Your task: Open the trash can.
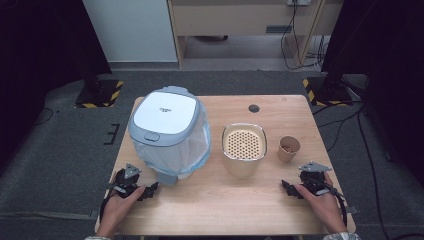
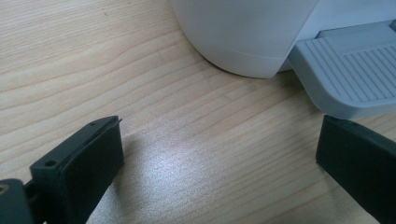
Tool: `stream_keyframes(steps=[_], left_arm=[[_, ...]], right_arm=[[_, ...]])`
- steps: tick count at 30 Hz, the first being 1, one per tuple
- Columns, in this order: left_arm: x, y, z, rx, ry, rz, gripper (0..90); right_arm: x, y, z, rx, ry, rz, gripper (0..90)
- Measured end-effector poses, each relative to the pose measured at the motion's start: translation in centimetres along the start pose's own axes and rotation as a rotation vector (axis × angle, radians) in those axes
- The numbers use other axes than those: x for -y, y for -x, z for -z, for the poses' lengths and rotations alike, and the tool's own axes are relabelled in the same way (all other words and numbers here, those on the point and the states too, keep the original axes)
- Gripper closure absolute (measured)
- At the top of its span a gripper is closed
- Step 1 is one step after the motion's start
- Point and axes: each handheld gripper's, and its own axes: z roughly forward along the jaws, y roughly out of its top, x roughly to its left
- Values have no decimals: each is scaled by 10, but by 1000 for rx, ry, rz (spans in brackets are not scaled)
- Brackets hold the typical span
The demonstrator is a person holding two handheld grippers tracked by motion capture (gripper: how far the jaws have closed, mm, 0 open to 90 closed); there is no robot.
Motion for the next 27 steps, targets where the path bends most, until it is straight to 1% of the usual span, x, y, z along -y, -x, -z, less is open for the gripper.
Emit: stream_keyframes(steps=[2,5,8,10,11,13,15,16,17,18,20,22,23,24,26,27], left_arm=[[0,0,0,0,2,-2,15],[1,0,3,13,9,-16,58],[1,0,4,11,16,-19,112],[1,-1,6,5,15,-28,128],[1,-1,7,7,19,-24,138],[0,0,14,19,43,-6,166],[-1,2,16,24,52,-2,191],[-3,4,21,36,65,1,192],[-3,4,21,36,65,1,192],[-4,6,25,49,79,7,205],[-4,7,27,56,82,8,221],[-6,8,30,82,96,2,234],[-6,8,30,82,96,2,246],[-7,10,32,88,109,5,253],[-9,12,34,82,116,-11,291],[-9,12,34,82,116,-11,308]], right_arm=[[0,0,0,0,0,0,5],[0,0,0,0,0,2,6],[0,0,0,-1,0,2,6],[0,0,0,0,1,4,6],[0,0,0,0,0,2,6],[0,0,0,-1,0,3,5],[0,1,0,-2,1,6,5],[0,1,0,-4,1,7,5],[0,1,0,-4,1,7,5],[0,1,1,-6,1,8,6],[1,1,1,-6,0,6,6],[1,1,1,-6,0,7,5],[1,1,1,-6,0,7,5],[1,1,1,-6,1,7,5],[1,0,1,-5,-1,3,5],[1,0,1,-5,-1,3,5]])
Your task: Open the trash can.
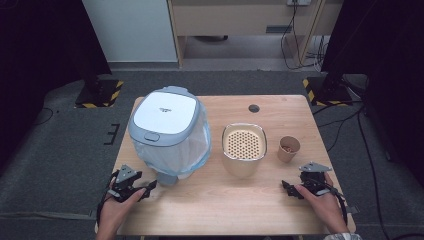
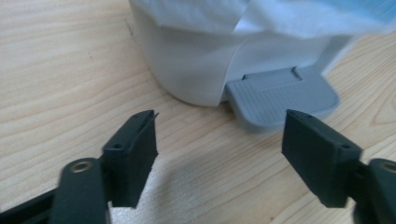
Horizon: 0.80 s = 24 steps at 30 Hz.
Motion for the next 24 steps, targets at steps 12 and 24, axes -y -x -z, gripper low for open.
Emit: stream_keyframes(steps=[12,24], left_arm=[[-7,13,-4,65,23,-29,658],[-15,24,-14,86,3,-100,758]], right_arm=[[0,-1,0,7,1,-9,5],[1,0,1,5,-1,-6,5]])
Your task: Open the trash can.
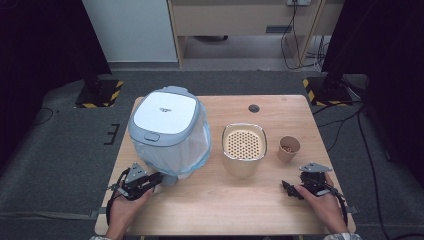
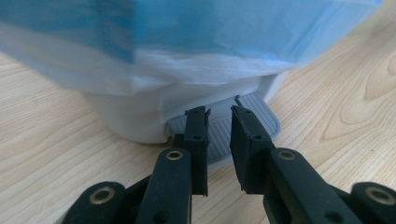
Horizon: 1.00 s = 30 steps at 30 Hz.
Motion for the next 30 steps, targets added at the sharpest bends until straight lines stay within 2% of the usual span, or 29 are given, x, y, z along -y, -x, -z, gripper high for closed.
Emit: stream_keyframes(steps=[2,5,9,13,17,19,22,30], left_arm=[[-1,1,-2,-9,-12,-19,757],[-3,0,-1,-10,2,-3,761],[-4,-1,-3,-2,-1,-4,767],[-5,4,-7,2,-25,-26,780],[-5,3,-9,-1,-33,-23,795],[-4,0,-10,6,-26,-1,820],[-4,-1,-10,10,-29,3,863],[-3,0,-12,-5,-38,-5,898]], right_arm=[[0,0,0,0,0,0,6],[0,0,0,-1,0,4,5],[0,0,0,-1,0,4,5],[0,0,0,-1,0,4,6],[0,0,0,-2,0,4,6],[0,0,0,-1,2,6,6],[0,0,0,-1,2,6,6],[0,0,0,-1,2,6,6]])
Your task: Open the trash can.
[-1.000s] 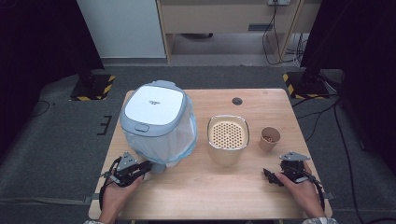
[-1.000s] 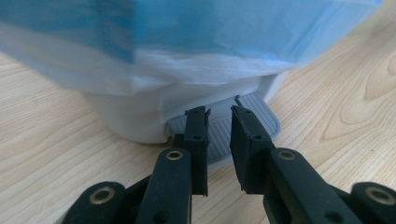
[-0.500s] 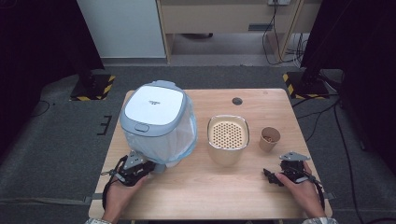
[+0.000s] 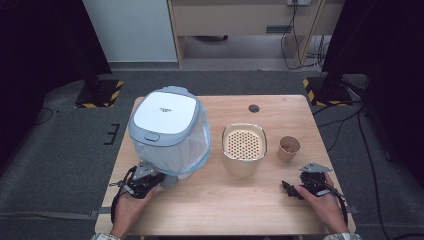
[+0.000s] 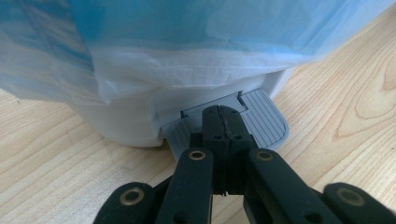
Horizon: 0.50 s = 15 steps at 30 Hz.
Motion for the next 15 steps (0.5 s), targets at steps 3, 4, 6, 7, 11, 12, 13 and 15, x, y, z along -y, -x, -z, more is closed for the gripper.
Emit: stream_keyframes(steps=[3,4,6,7,11,12,13,15], left_arm=[[-1,1,-1,-9,-6,-9,899],[-1,1,-1,-9,-6,-9,899],[-1,3,-2,-19,-13,-19,900],[-1,3,-2,-19,-13,-19,900],[-1,2,-3,-16,-20,-8,900],[-1,2,-3,-16,-20,-8,900],[-1,2,-3,-15,-19,-8,900],[0,2,-4,-15,-20,-16,900]], right_arm=[[0,0,0,0,0,0,6],[0,0,0,0,0,0,6],[0,0,0,0,0,0,6],[0,0,0,0,0,0,6],[0,0,0,0,0,0,6],[0,0,0,0,0,0,6],[0,0,0,0,0,0,6],[0,0,0,0,0,0,6]])
